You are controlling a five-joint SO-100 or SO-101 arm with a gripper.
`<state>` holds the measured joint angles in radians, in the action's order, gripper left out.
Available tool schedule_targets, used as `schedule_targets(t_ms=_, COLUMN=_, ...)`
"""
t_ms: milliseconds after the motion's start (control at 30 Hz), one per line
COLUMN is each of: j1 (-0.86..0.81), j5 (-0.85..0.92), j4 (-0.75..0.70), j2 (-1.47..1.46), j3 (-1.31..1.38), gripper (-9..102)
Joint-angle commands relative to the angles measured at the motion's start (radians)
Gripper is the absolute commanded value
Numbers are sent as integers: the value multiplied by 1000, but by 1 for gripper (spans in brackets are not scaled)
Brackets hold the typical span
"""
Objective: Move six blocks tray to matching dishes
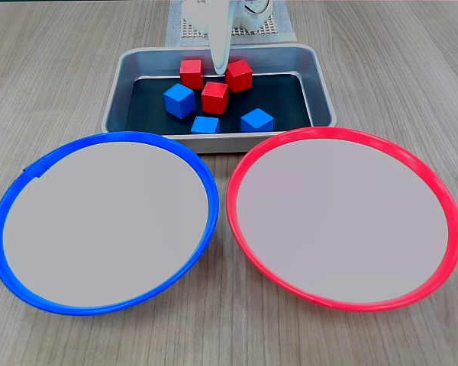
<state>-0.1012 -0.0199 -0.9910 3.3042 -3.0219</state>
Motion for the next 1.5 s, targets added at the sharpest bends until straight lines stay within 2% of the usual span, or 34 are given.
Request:
schedule_targets(t_ms=0, j1=-6, j5=-5, j4=-3, j2=23, j3=0, gripper=0)
schedule_targets(t_ms=800, j1=-5, j5=-2, j4=-5, j2=23, j3=0, gripper=0)
schedule_targets(t_ms=867, j1=9, j5=37, j4=0, j2=23, j3=0, gripper=0)
schedule_targets(t_ms=933, j1=28, j5=153, j4=3, j2=3, j3=23, gripper=0)
schedule_targets(t_ms=1000, j1=32, j5=235, j4=-31, j2=-94, j3=106, gripper=0)
schedule_targets(t_ms=1100, j1=69, j5=316, j4=-60, j2=-430, j3=325, gripper=0)
schedule_targets(t_ms=1200, j1=127, j5=322, j4=-121, j2=-801, j3=591, gripper=0)
schedule_targets(t_ms=1333, j1=175, j5=328, j4=-207, j2=-1173, j3=853, gripper=19)
schedule_targets(t_ms=1467, j1=198, j5=426, j4=-195, j2=-1401, j3=957, gripper=25)
